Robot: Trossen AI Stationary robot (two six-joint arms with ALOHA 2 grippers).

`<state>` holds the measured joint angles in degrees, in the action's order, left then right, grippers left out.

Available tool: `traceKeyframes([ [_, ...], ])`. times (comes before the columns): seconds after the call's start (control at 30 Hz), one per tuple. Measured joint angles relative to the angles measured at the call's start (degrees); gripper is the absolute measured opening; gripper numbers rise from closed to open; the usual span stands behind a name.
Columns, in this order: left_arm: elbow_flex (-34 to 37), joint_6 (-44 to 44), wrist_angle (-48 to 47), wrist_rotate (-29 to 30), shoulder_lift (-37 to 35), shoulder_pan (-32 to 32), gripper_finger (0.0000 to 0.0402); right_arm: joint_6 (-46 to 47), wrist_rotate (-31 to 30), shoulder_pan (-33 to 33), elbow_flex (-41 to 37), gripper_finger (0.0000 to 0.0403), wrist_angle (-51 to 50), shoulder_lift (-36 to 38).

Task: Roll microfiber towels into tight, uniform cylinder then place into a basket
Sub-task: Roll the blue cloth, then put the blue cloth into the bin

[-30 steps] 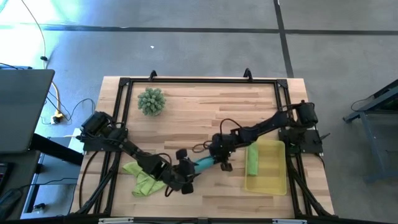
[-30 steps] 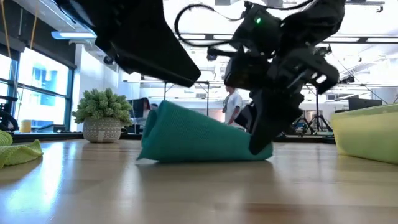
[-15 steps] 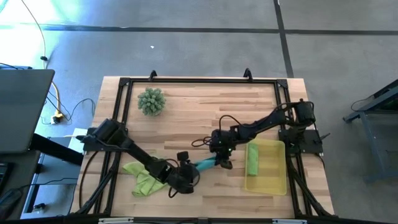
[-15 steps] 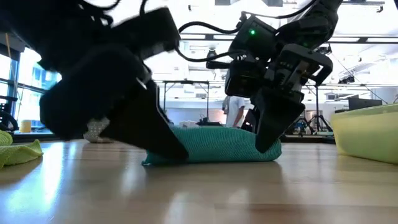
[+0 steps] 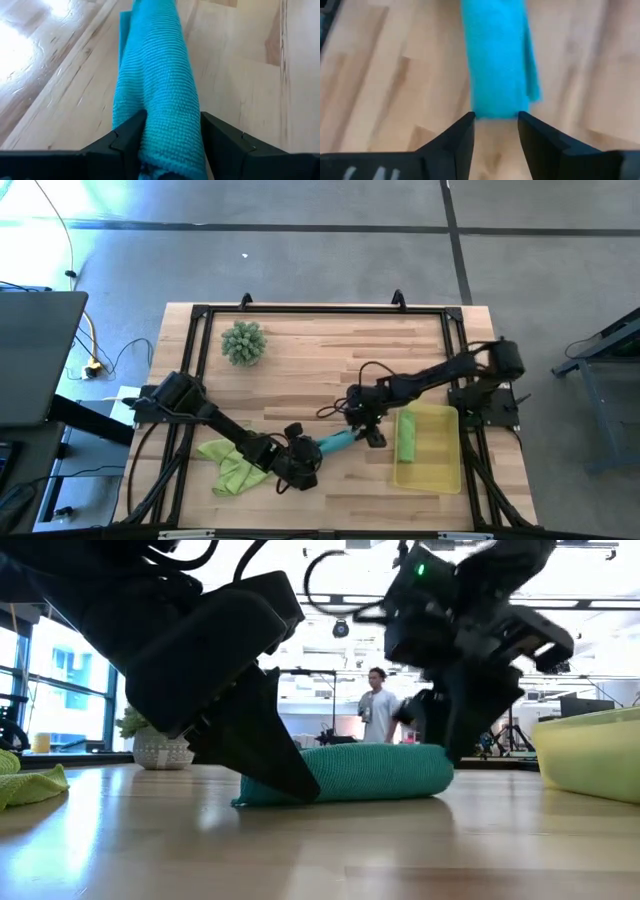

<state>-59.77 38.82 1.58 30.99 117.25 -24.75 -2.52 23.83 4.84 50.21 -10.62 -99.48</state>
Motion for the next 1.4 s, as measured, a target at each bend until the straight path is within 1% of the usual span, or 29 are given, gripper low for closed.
traceKeyframes([
  [0.1,0.0,1.07,-0.21,-0.19,0.0,0.0,0.0172,-3.32,-6.62,0.86,0.91,0.0148,-5.65,5.15],
  [0.2,0.0,1.49,-0.22,-0.36,0.02,0.0,0.0172,-6.55,-12.83,4.33,0.74,0.0148,-6.25,8.8],
  [0.3,0.02,1.54,-0.33,-0.22,0.02,0.0,0.0172,-10.77,-18.29,9.85,-0.3,0.0149,-2.39,9.98],
  [0.4,0.04,1.56,-0.3,-0.07,0.04,0.0,0.0172,-14.09,-26.23,15.22,-1.67,0.0149,3.43,9.06],
  [0.5,0.07,1.58,-0.28,-0.05,0.04,0.0,0.0172,-15.61,-33.71,18.65,-3.59,0.0149,11.09,6.86],
  [0.57,0.07,1.59,-0.29,-0.05,0.04,0.0,0.0172,-15.78,-36.49,19.91,-4.29,0.0149,15.41,4.86],
  [0.73,0.09,1.72,-0.21,-0.05,0.04,0.0,0.0172,-15.59,-37.6,20.46,-4.72,0.0149,22.54,-0.14],
  [0.93,0.1,2.99,-0.27,-0.03,0.04,0.0,0.0172,-16.01,-38.09,19.15,-4.69,0.0149,30.1,-5.59],
  [1.1,0.11,3.03,-0.23,-0.03,0.04,0.0,0.0172,-16.02,-38.71,17.2,-4.66,0.0149,32.48,-8.31],
  [1.27,0.11,3.03,-0.3,-0.05,0.04,0.0,0.0172,-16.03,-38.6,15.72,-4.63,0.0149,33.65,-8.89],
  [1.4,0.15,2.67,-0.36,-0.14,-0.22,-0.02,0.0172,-15.95,-36.73,14.68,-4.63,0.0149,33.66,-8.89],
])
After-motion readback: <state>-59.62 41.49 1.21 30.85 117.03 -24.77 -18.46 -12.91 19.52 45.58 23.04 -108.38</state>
